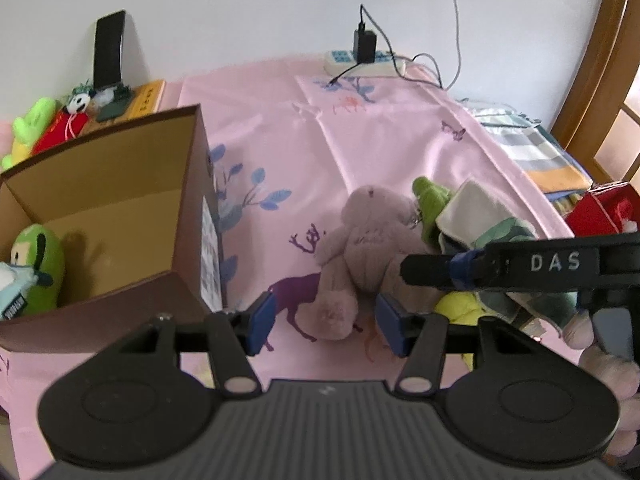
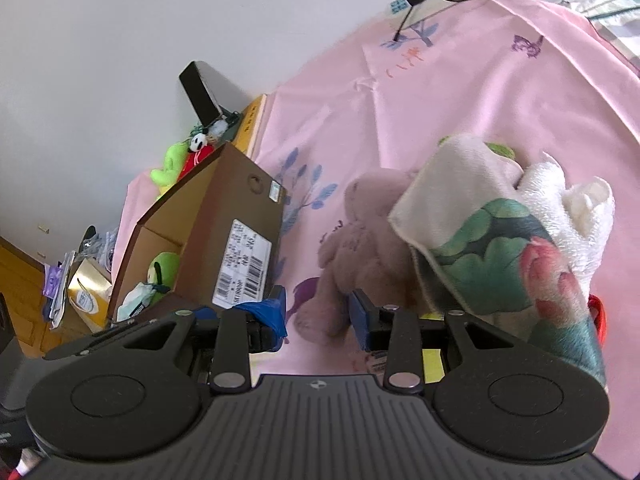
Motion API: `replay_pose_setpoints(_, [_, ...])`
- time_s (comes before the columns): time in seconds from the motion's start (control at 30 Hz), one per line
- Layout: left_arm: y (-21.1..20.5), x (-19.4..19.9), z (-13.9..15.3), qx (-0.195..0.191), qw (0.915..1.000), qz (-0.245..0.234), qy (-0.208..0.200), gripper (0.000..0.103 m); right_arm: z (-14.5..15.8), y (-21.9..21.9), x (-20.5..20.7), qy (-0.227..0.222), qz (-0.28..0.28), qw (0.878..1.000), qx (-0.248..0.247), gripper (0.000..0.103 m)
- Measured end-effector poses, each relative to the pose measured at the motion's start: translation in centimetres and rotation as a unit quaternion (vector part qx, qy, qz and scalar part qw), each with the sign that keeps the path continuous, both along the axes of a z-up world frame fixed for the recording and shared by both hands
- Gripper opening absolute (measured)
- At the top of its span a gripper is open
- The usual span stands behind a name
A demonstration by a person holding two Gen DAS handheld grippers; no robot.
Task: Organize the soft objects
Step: 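Move both grippers back to the pile toward the pink teddy bear, then close both grippers on the pink teddy bear and lift it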
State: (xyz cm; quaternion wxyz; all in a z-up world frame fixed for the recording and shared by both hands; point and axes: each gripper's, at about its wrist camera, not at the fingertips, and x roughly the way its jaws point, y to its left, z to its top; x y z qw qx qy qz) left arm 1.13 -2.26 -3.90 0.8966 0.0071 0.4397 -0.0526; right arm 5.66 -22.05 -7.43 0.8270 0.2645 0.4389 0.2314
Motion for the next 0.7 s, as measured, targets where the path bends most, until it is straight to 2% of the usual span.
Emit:
replay_pose_setpoints(0.23, [-0.5,0.8,-1.0,0.006,0.9997,0.007,0.022,0.060,-0.5,-0.8,1.1,0.005,-0.003,1.000,-0.010,0.019])
replay_pose_setpoints(0.7, [-2.4,3.5,-3.5,0.005,0.9986,-0.020,0.048,0.063,-1.1,-3.2,2.9,0.012,-0.018,0.999,-0.036,0.017])
